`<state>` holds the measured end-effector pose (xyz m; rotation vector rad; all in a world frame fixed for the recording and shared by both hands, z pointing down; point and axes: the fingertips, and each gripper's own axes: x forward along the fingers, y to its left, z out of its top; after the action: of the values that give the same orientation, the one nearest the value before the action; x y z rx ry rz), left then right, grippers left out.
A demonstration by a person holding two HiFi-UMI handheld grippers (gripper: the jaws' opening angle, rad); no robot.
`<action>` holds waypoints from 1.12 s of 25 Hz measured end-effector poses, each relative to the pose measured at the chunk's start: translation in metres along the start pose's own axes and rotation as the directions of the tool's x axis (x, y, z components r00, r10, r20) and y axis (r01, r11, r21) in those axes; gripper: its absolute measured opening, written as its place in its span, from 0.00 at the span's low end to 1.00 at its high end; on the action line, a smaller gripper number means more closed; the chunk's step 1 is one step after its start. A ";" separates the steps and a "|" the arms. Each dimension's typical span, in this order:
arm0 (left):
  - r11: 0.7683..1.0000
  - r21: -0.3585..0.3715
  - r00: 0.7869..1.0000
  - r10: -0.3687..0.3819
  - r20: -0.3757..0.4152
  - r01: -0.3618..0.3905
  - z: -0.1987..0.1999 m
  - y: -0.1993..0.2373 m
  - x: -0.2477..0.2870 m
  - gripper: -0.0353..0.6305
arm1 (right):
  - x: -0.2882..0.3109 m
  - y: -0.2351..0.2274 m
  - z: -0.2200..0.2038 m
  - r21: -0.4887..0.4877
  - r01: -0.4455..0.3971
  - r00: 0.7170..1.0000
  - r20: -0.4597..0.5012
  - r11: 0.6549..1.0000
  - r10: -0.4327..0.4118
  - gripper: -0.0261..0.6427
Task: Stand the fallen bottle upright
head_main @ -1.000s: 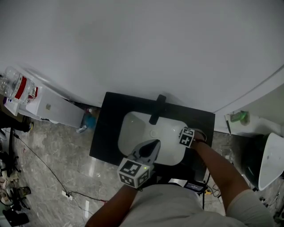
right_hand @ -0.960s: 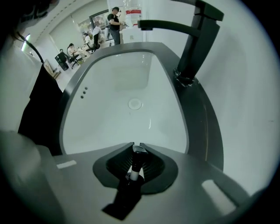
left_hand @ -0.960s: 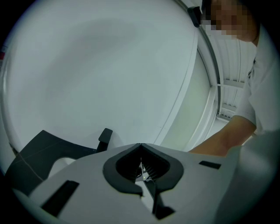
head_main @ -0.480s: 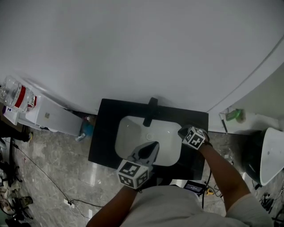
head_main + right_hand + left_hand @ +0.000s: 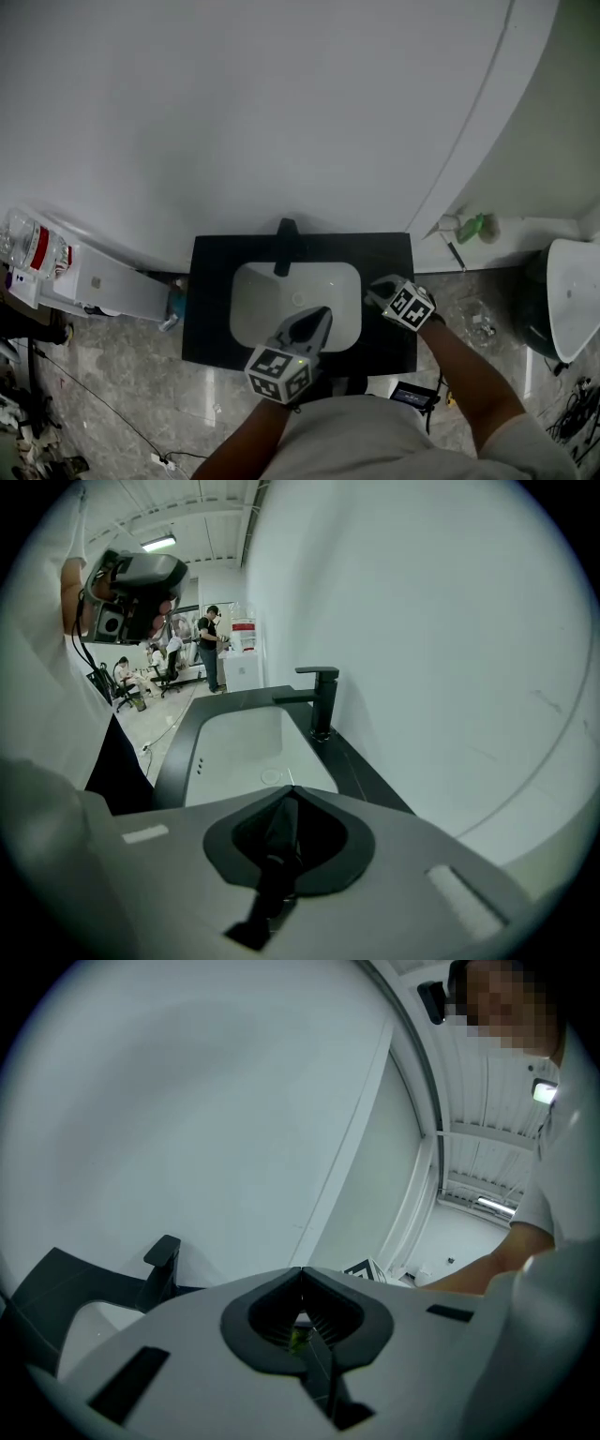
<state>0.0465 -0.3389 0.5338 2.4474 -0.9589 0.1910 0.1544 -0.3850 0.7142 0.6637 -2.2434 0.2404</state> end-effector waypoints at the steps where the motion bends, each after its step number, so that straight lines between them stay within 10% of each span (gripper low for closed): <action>1: 1.000 0.001 1.000 -0.003 -0.001 0.003 -0.001 -0.005 0.001 0.06 | -0.001 0.002 -0.002 -0.005 0.004 1.000 0.007 1.000 -0.004 0.04; 20: 0.998 0.019 0.996 0.054 0.074 -0.055 -0.001 -0.053 -0.018 0.06 | 0.000 0.015 0.016 0.004 -0.052 0.993 0.103 0.999 0.051 0.22; 28: 0.996 0.056 0.987 0.058 0.151 -0.067 0.031 -0.065 -0.027 0.06 | -0.091 0.019 0.084 0.055 -0.036 0.958 0.286 0.998 0.019 0.22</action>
<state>0.0683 -0.2979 0.4733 2.5180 -1.1100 0.0598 0.1431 -0.3643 0.5905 0.7383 -2.5313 0.2385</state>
